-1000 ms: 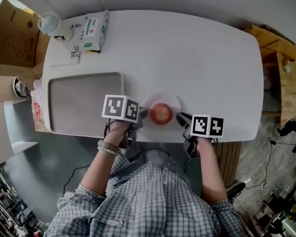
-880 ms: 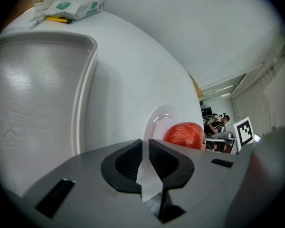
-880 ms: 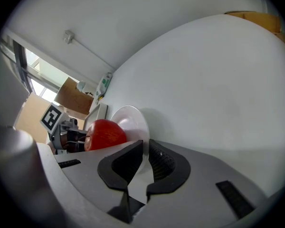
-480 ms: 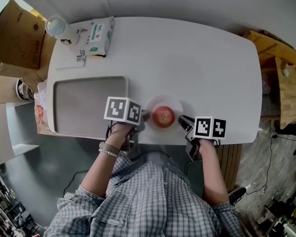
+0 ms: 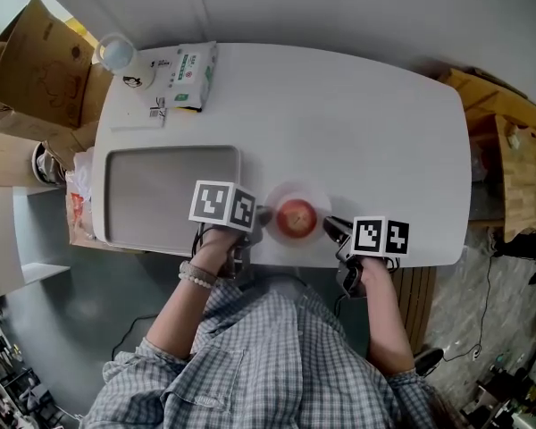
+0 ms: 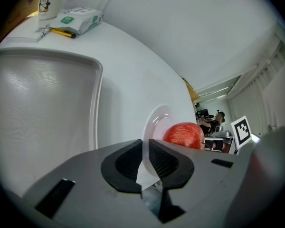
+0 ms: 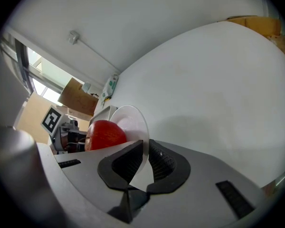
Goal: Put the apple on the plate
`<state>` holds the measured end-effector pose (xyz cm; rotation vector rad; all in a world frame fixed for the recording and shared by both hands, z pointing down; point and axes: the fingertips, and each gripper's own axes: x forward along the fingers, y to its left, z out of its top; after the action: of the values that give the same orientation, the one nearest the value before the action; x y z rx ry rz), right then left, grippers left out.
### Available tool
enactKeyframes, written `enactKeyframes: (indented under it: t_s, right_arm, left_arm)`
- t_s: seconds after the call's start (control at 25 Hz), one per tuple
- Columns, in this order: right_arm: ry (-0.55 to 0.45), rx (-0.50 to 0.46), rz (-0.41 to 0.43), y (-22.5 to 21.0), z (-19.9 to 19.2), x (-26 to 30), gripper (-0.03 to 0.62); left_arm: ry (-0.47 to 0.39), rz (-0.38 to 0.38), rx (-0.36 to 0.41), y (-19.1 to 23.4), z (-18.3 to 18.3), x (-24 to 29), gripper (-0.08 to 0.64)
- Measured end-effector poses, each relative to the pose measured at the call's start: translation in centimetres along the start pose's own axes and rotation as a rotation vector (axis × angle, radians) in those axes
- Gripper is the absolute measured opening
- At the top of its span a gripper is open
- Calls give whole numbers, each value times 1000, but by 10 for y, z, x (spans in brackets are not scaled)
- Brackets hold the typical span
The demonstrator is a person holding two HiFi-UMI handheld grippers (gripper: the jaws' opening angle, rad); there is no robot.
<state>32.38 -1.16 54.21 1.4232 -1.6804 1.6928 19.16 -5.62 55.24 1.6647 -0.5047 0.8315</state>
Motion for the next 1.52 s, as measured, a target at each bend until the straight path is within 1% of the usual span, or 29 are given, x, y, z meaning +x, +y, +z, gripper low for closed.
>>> enactKeyframes:
  t_s: [0.28,0.44,0.92,1.52]
  right_arm:
    - [2,-12,7,18,2,5,49]
    - [9,-28,20,32,5,11,49]
    - [51,-86,48,82,5,41,48]
    - [102,-143,76,150,-6,88,48]
  left_arm:
    - [-17,6,1,9,3,-17,48]
    - [-33,10,-13,18,5,-28,48]
    - [-82,16,-78,62,3,-66,48]
    - [-128,34,-145,127,-7,-117,49]
